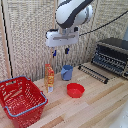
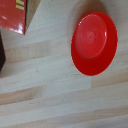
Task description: Kindly position your hand close to the oven tray's handle. Softly yet firmly grasp the handle using your hand. Slowly and with caution, draw the tray out until it is fully stretched out.
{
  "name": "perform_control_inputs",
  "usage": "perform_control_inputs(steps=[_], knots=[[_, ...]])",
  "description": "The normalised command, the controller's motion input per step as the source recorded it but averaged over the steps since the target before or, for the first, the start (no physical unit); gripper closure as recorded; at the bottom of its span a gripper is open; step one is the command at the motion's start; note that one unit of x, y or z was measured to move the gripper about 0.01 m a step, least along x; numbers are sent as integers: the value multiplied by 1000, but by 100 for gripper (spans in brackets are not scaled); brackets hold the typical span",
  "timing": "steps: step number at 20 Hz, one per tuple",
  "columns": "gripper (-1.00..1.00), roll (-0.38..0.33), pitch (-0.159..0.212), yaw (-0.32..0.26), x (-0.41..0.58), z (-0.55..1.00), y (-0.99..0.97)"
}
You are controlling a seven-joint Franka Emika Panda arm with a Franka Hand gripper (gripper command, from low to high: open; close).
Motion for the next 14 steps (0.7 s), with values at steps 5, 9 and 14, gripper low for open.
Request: perform_control_inputs(steps=[5, 9, 14], knots=[[-100, -118, 0, 22, 9, -5, 0], [-100, -284, 0, 59, -34, 61, -3], [-100, -338, 0, 72, -42, 177, -56]])
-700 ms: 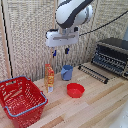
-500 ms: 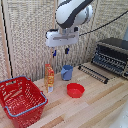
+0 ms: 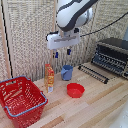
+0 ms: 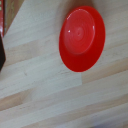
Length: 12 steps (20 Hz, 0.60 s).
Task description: Kindly position your hand close to the oven tray's handle. Softly yet firmly grasp the handle using your hand. Slowly and with caution, draw the tray out until it is fully stretched out.
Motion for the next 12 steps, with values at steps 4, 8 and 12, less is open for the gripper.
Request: perform_control_inputs(steps=[4, 8, 12], knots=[[-100, -330, 0, 92, -54, 107, -232], [-100, -328, 0, 104, -66, 19, -301], [-100, -334, 3, 107, -56, 0, -304]])
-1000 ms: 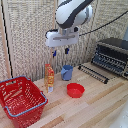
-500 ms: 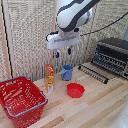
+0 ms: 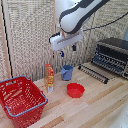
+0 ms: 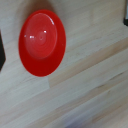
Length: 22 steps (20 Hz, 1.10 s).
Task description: Kindly position your hand close to the oven tray's handle. Softly yet firmly grasp the handle using your hand. Slowly and with caution, draw the tray out until it is fully stretched out.
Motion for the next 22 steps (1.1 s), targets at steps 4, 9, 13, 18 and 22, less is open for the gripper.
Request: perform_control_inputs(steps=[4, 9, 13, 18, 22], knots=[[-100, -317, 25, 136, 0, -52, -246], [-100, -321, 22, 174, 72, -150, -116], [-100, -302, 5, 223, 110, -241, -84], [-100, -298, 0, 200, -36, -203, -192], [-100, -264, -17, 50, -414, -77, -610]])
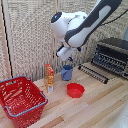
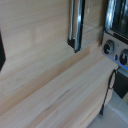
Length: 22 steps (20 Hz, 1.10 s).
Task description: Kindly position your hand close to the oven tray's handle. Softly yet firmly grasp the handle using your hand. Slowly and with caution, draw the tray out until it is fully stretched out.
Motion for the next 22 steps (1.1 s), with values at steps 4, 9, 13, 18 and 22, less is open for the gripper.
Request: perform_control_inputs(steps=[4, 9, 13, 18, 22], knots=[[-100, -213, -21, 33, -348, -126, -759], [-100, -196, -5, 54, -167, -257, -741], [-100, -159, 0, 78, 38, -341, -688], [-100, -127, 0, 62, 101, -317, -627], [-100, -108, -5, 13, 111, -106, -673]])
